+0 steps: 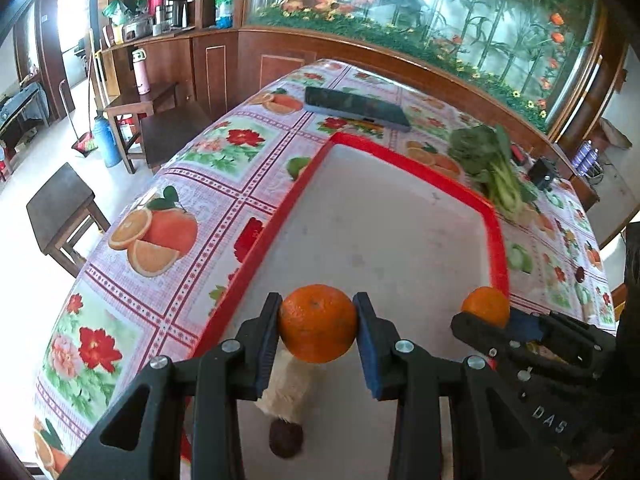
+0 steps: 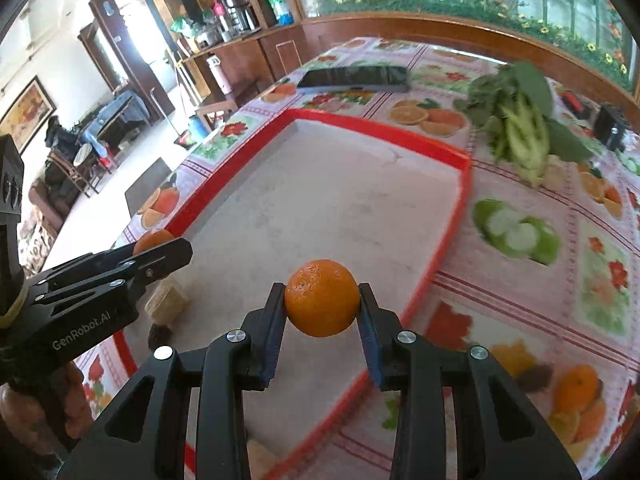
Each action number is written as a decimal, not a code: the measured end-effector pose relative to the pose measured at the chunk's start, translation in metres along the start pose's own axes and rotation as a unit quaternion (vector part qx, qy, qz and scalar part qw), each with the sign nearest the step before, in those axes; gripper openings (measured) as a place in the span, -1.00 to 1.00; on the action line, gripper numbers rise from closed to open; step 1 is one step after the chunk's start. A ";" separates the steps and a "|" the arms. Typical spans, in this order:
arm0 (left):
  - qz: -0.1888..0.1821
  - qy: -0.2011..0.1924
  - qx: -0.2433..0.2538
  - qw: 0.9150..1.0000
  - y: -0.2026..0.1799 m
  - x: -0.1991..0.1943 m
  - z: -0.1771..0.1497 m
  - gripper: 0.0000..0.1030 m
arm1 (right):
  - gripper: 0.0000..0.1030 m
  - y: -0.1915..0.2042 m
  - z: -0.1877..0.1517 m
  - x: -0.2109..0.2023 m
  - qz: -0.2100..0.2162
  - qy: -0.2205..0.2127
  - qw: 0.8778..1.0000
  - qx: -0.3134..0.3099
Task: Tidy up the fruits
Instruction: 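Lower the oranges into the tray and open both grippers, then move both grippers back over the fruits on the tablecloth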
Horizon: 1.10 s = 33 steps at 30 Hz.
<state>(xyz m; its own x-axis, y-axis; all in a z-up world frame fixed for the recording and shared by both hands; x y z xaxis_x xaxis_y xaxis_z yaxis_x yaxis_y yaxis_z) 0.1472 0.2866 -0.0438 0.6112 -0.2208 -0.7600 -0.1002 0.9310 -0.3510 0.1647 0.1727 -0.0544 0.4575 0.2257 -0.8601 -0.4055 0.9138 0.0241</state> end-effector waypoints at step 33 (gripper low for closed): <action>0.028 -0.013 -0.012 0.999 -0.025 -0.028 -0.033 0.44 | 0.15 -0.020 -0.031 -0.052 -0.013 -0.019 0.999 0.035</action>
<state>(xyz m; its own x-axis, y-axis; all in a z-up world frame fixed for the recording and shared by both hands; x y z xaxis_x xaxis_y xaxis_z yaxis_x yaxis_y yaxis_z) 0.1068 0.2601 -0.0321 0.6239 -0.1603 -0.7648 -0.1533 0.9346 -0.3210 0.1247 0.1320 -0.0259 0.4976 0.2140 -0.8406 -0.3373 0.9406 0.0398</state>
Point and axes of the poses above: each gripper's, at about its wrist camera, not at the fingertips, and x roughly the way its jaws point, y to its left, z to its top, the point moved 10 cm from there along x, roughly the way its jaws point, and after that the axes turned 14 degrees about -z, right-handed, at the moved point
